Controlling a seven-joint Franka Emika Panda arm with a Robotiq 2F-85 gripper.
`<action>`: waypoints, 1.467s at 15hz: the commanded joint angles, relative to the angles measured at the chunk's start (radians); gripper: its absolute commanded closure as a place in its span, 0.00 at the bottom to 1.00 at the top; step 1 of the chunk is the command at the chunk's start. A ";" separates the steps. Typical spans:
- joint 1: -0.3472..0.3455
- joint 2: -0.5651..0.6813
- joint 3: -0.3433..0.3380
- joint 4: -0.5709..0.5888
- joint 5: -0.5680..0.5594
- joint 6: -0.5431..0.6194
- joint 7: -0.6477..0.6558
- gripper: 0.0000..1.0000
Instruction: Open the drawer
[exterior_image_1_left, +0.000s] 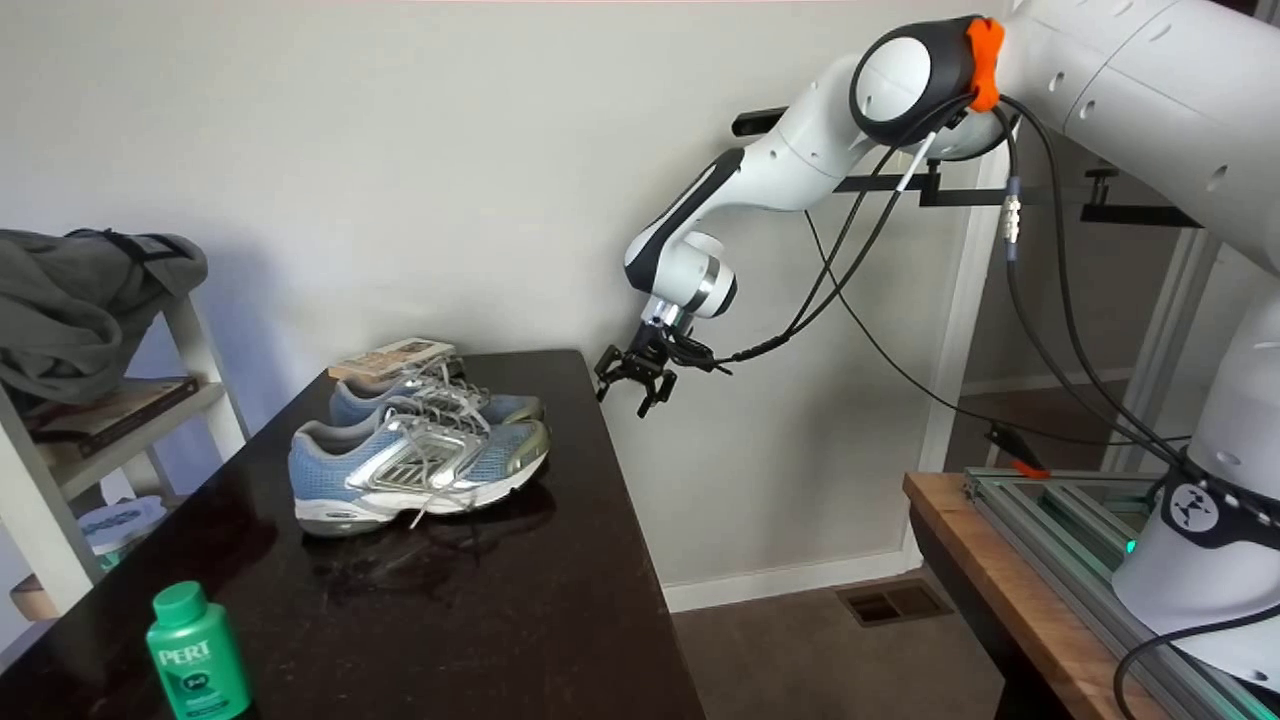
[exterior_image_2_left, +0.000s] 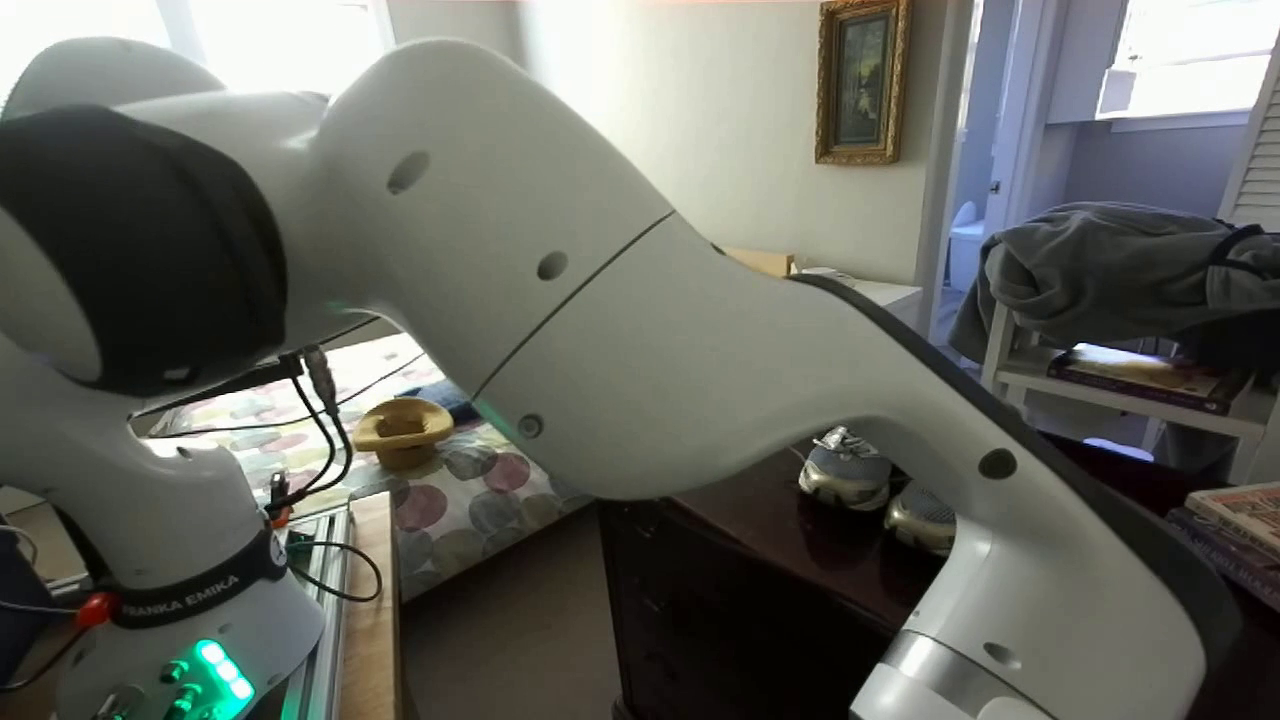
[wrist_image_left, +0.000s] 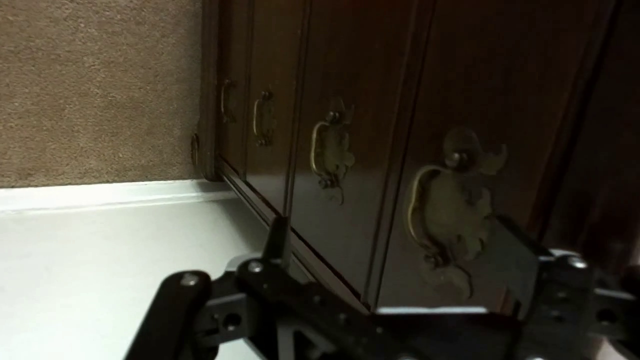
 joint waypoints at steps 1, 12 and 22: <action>-0.035 0.046 0.034 0.061 0.050 -0.005 -0.020 0.00; -0.050 0.125 0.049 0.090 0.052 -0.003 -0.024 0.00; -0.070 0.179 0.093 0.165 0.042 -0.034 -0.014 0.00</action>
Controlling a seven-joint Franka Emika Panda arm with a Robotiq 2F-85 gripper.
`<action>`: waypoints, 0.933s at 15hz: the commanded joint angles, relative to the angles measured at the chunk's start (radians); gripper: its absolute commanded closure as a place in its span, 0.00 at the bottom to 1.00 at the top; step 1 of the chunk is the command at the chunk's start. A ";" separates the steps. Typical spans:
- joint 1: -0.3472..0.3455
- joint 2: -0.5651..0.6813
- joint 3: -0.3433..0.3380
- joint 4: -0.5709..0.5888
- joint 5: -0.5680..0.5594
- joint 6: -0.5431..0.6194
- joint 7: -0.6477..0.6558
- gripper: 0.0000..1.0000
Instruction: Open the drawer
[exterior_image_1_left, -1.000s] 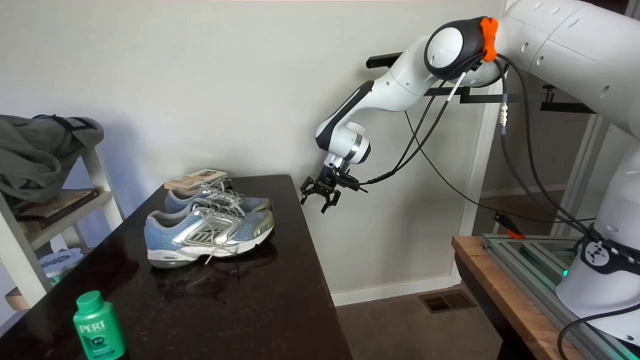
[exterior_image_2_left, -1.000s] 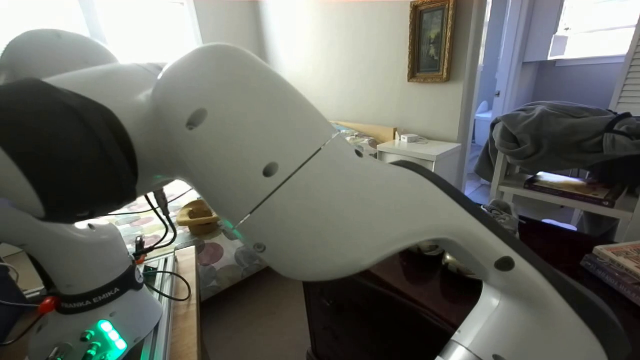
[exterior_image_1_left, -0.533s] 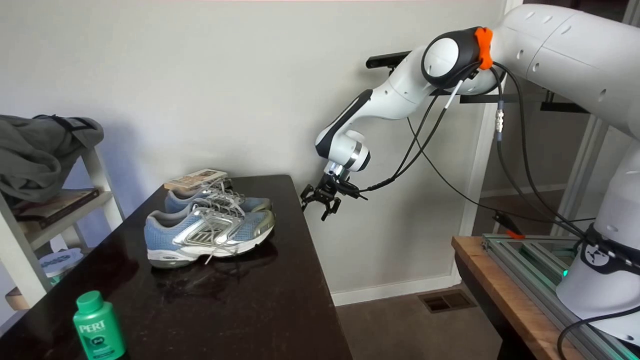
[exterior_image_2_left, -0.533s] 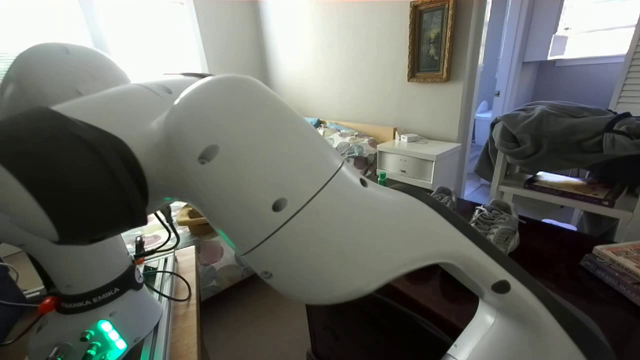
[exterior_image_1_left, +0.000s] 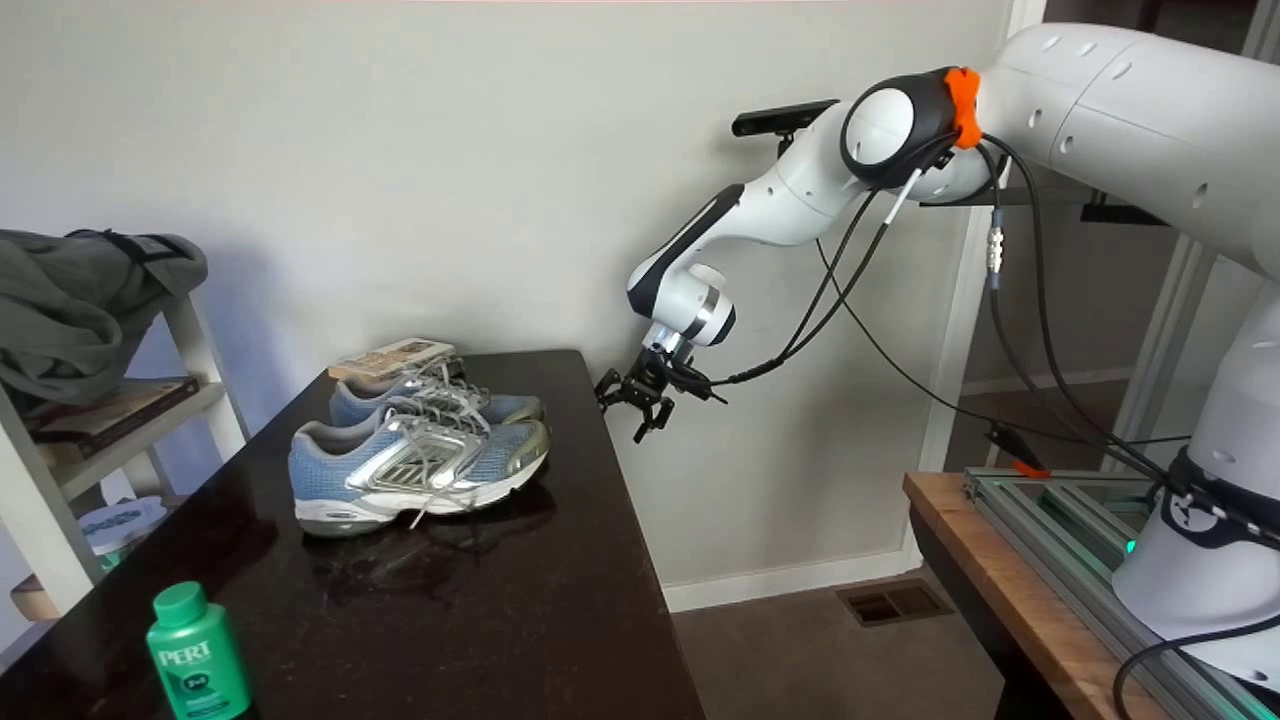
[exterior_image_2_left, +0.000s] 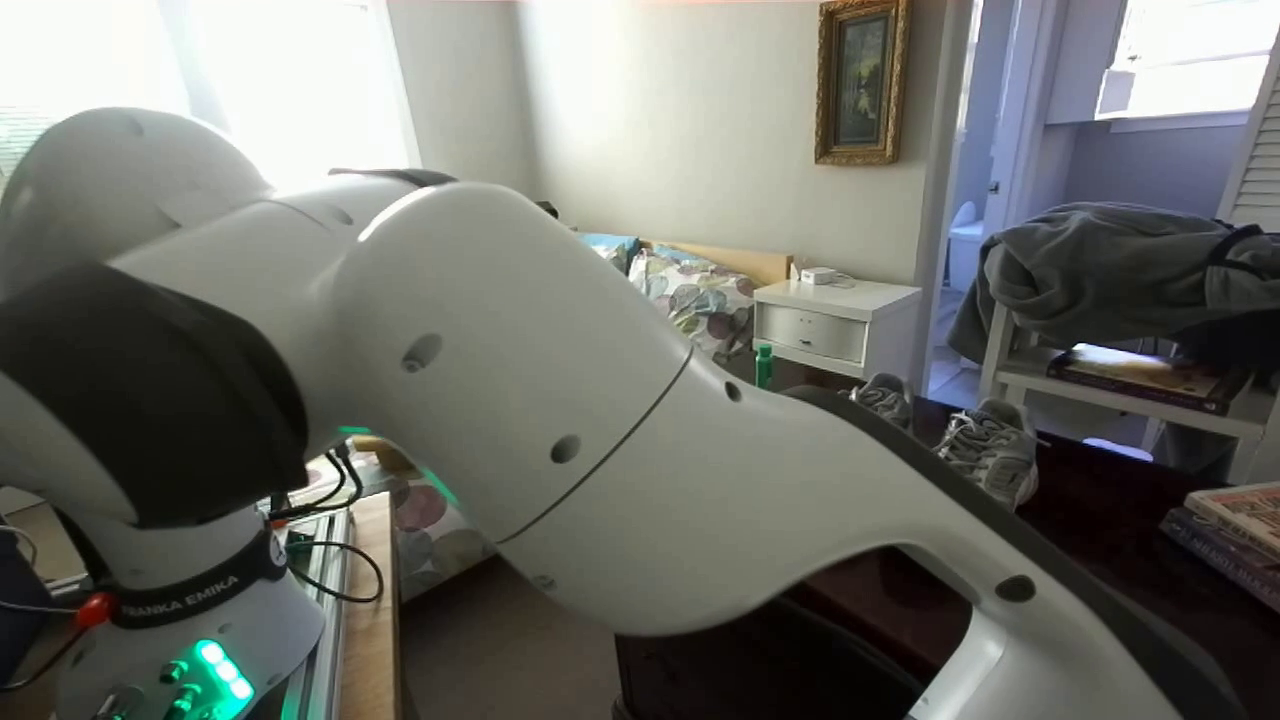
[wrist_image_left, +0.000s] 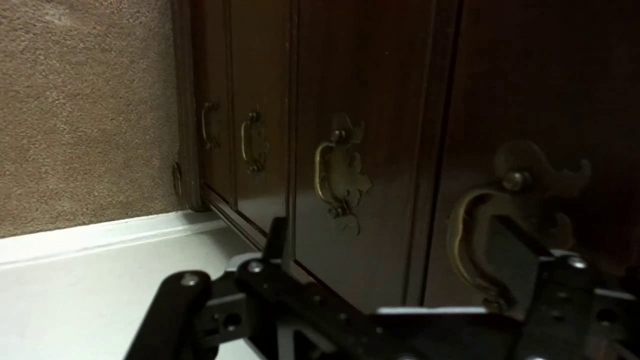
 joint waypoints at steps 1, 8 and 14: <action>-0.017 0.042 0.029 0.054 0.017 -0.017 -0.013 0.00; -0.014 0.089 0.042 0.113 0.009 -0.020 0.004 0.00; -0.007 0.116 0.033 0.152 0.002 -0.035 0.023 0.00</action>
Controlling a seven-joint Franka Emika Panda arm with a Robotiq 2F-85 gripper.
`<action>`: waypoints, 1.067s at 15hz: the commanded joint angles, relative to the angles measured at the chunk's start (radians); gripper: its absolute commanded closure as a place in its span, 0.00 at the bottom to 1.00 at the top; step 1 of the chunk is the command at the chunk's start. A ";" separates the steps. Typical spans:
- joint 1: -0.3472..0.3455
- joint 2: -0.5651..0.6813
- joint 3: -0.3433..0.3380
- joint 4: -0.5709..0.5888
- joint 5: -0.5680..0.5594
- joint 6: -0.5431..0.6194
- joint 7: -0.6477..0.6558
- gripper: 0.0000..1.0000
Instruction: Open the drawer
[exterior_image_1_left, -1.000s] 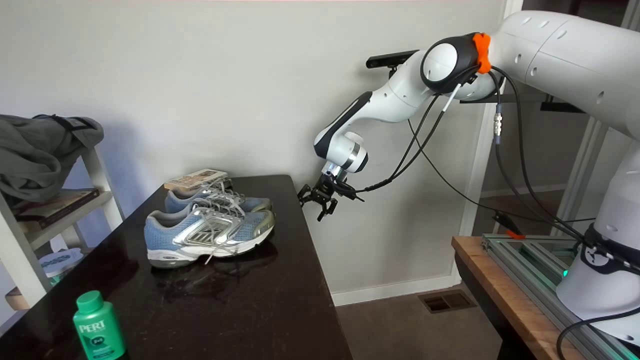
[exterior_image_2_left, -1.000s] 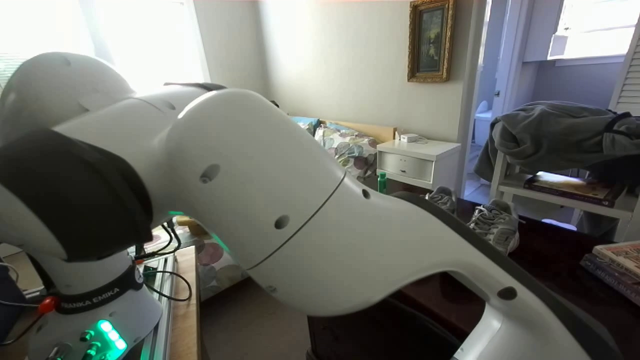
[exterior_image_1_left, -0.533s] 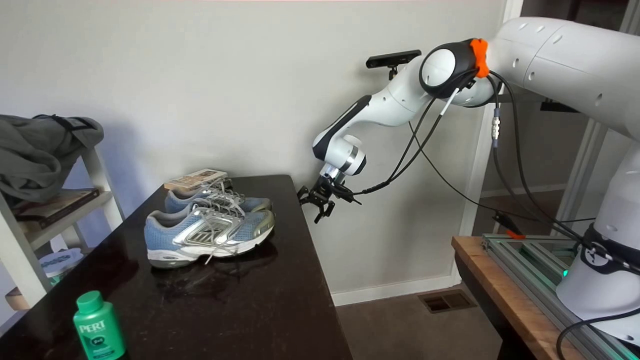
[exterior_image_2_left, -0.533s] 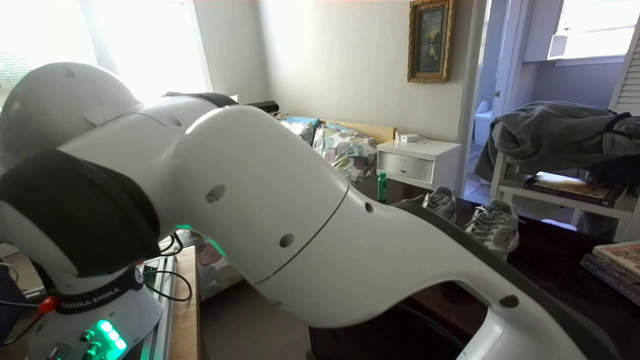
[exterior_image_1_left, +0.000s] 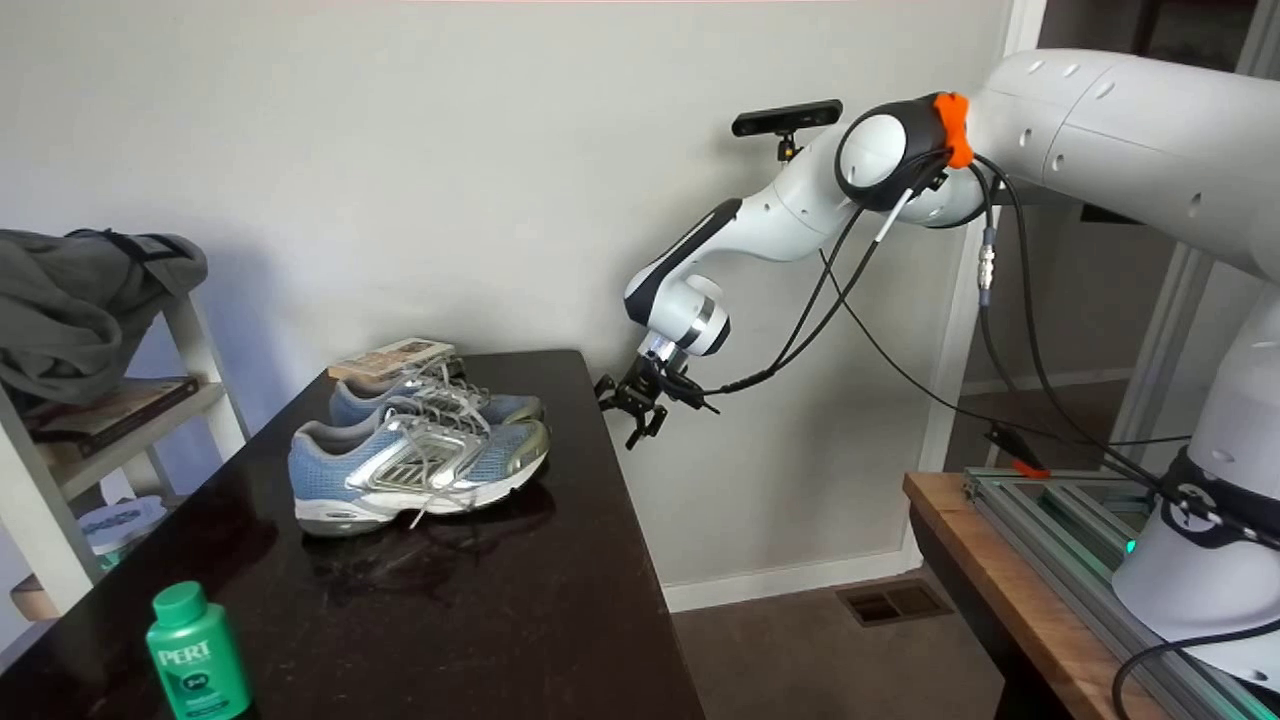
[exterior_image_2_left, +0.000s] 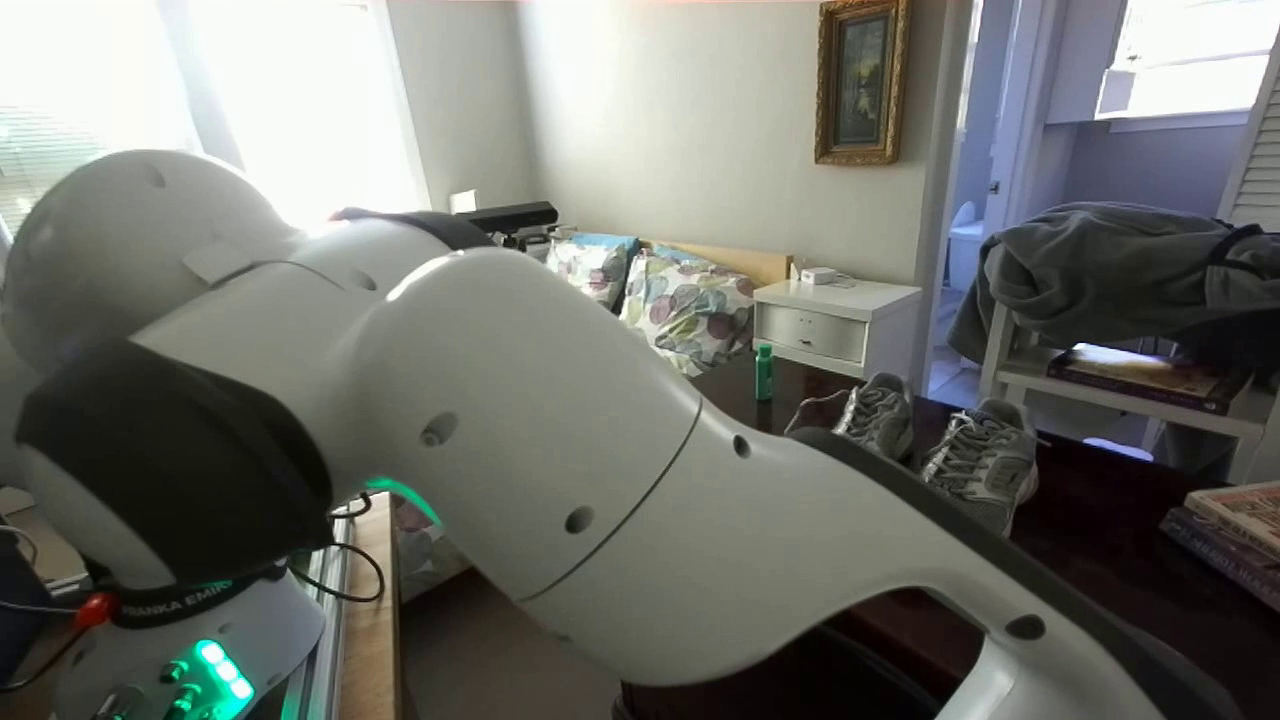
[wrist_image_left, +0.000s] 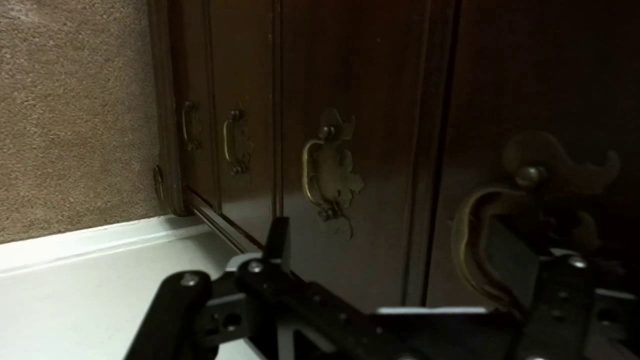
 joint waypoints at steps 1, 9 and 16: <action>0.004 0.041 0.002 0.062 0.001 -0.025 0.027 0.00; 0.012 0.071 -0.006 0.078 -0.003 -0.011 0.031 0.00; 0.021 0.073 -0.016 0.086 -0.009 0.002 0.036 0.00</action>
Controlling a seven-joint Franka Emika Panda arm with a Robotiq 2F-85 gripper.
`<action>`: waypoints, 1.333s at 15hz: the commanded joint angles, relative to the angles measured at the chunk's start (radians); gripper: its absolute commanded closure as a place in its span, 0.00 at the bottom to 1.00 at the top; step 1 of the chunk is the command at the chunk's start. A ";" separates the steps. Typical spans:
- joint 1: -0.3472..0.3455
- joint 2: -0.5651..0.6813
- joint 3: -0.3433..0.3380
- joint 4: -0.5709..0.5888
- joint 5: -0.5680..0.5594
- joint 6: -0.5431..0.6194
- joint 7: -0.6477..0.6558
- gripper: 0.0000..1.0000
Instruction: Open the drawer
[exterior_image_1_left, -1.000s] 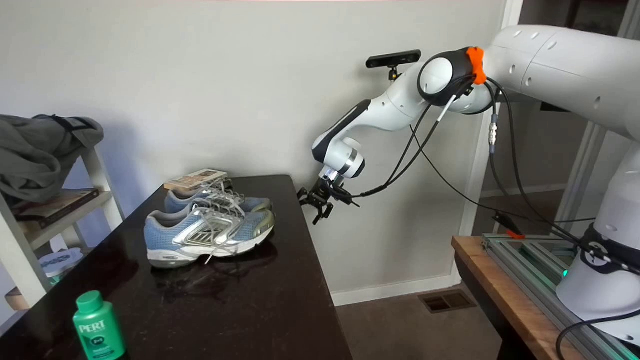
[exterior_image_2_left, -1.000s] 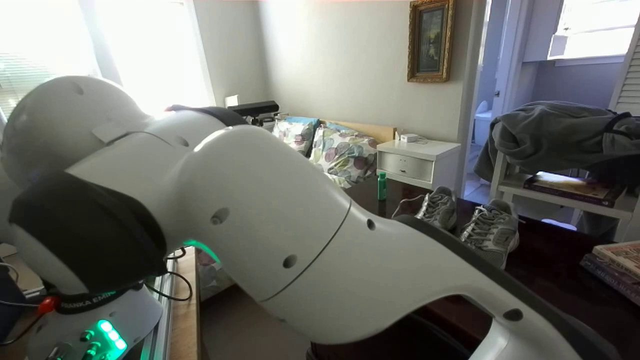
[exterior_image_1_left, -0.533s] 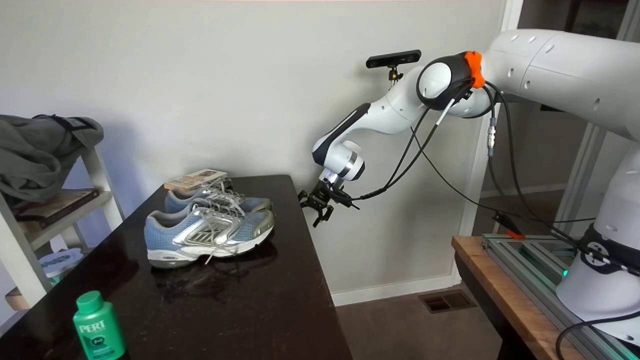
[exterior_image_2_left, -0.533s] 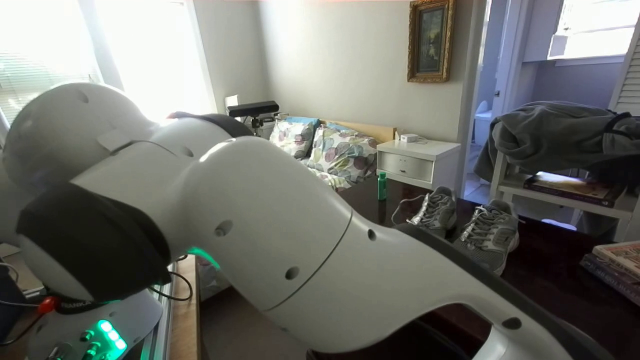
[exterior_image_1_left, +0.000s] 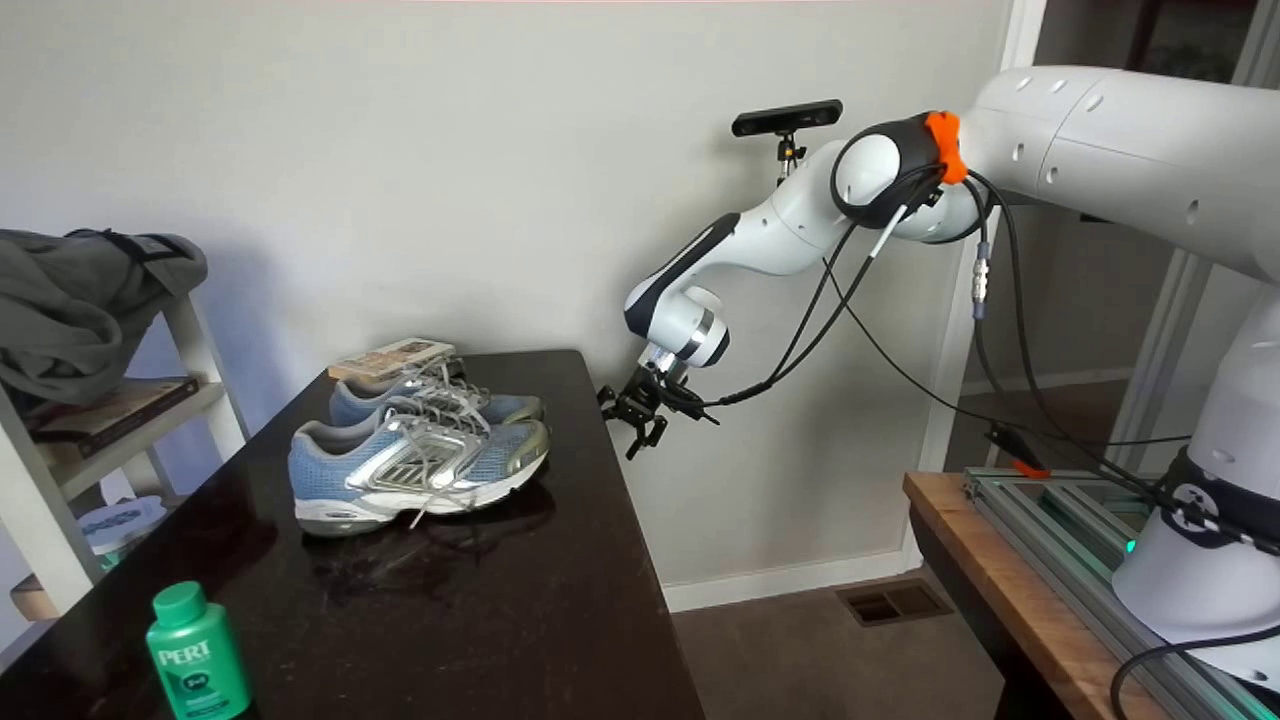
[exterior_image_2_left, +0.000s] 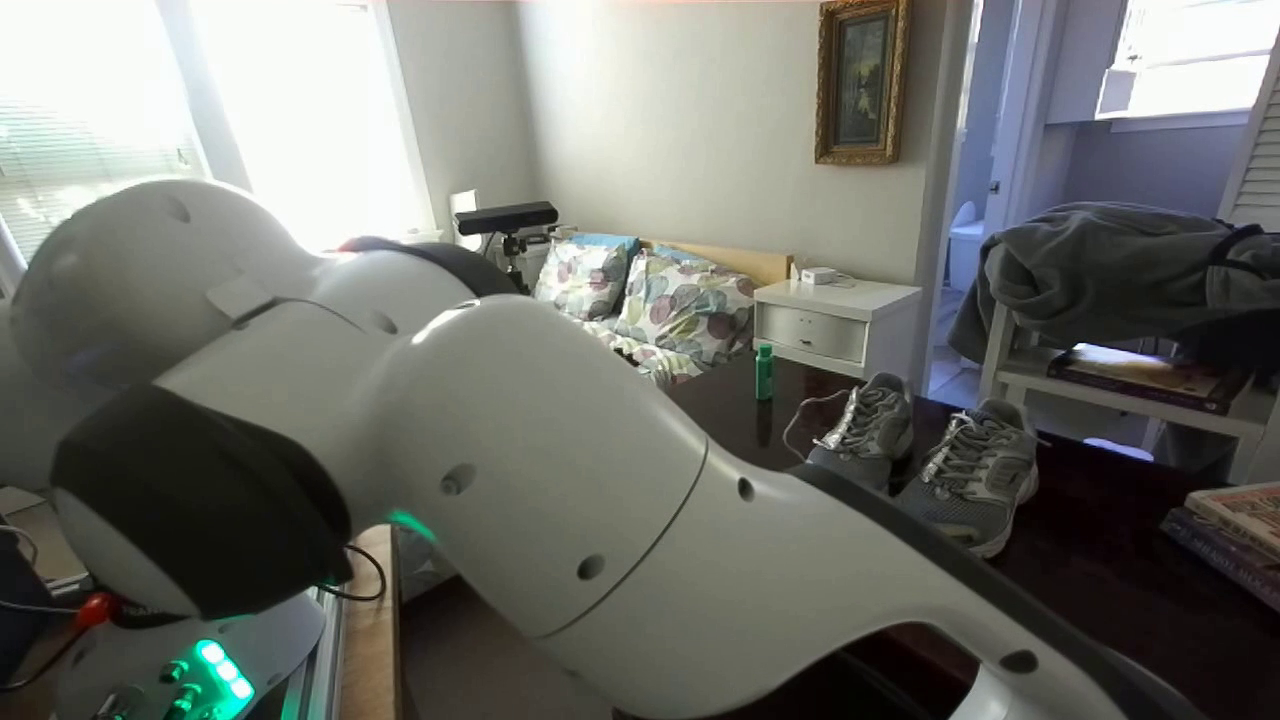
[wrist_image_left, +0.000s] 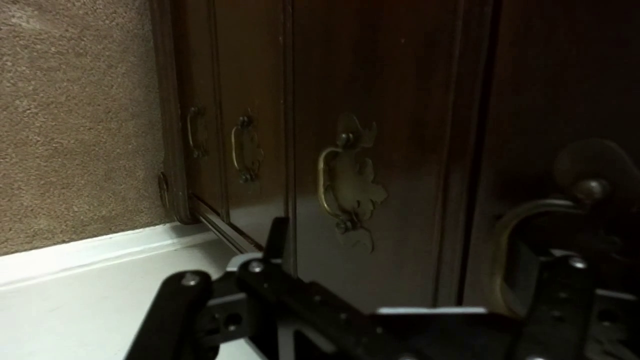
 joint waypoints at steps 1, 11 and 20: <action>0.016 0.015 -0.016 0.034 -0.009 0.010 0.026 0.00; 0.040 -0.015 -0.031 0.028 -0.011 0.034 0.021 0.82; 0.071 -0.061 -0.071 -0.022 -0.024 0.073 0.048 0.98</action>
